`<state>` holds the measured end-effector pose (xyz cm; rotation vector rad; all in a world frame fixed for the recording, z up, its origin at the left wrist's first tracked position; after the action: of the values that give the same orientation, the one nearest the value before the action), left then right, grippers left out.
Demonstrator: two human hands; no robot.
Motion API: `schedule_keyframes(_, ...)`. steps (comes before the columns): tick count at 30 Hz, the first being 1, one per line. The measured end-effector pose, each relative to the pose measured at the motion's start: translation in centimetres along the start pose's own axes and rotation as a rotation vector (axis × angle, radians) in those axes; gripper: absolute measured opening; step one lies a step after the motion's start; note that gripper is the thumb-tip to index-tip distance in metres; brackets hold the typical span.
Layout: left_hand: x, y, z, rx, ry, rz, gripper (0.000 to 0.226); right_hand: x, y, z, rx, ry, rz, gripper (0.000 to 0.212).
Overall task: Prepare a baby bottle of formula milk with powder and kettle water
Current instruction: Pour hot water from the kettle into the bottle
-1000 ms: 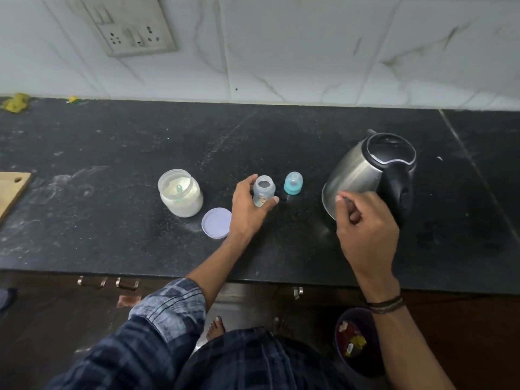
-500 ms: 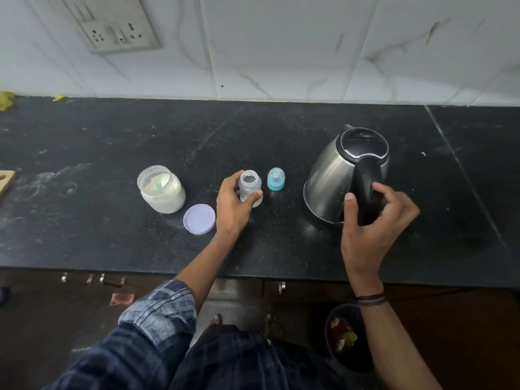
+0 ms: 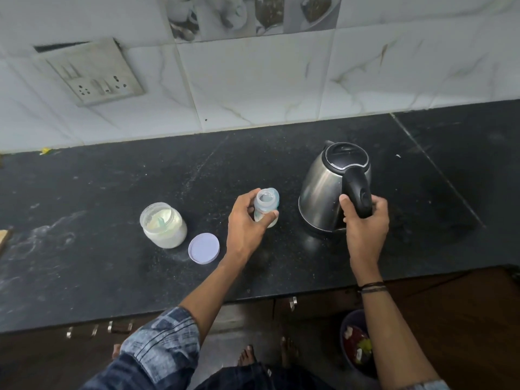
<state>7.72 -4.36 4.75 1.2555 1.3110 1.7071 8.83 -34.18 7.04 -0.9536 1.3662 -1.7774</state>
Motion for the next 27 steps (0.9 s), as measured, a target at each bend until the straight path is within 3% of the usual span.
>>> schedule_keyframes(6,0.3,-0.4,0.1,0.0,-0.028,0.008,0.064,-0.4,0.7,0.8,-0.078,0.003,0.04,0.045)
schedule_keyframes(16,0.4,-0.6,0.6,0.031,0.07,-0.036,0.061,0.4,-0.4,2.1,0.006,0.044,0.06,0.041)
schedule_keyframes(20,1.2,-1.6,0.3,0.061,0.122,-0.031,0.062,0.5,-1.8,3.7,0.083,-0.075,0.075,0.033)
schedule_keyframes(27,3.2,-3.7,0.1,0.12,0.147,0.006,0.061,-0.9,-4.6,5.6,0.107,-0.436,0.123,0.022)
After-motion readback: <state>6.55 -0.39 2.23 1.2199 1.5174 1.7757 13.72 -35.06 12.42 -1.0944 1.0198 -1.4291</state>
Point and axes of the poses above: each hand's wrist, its own z-axis towards the middle knuckle, its own x-axis out of the back of the hand, y = z × x, the point moved 9 cm from there along z, towards the middle knuckle, and after that the axes turned 2 degrees about x, right-handed, at the moved point
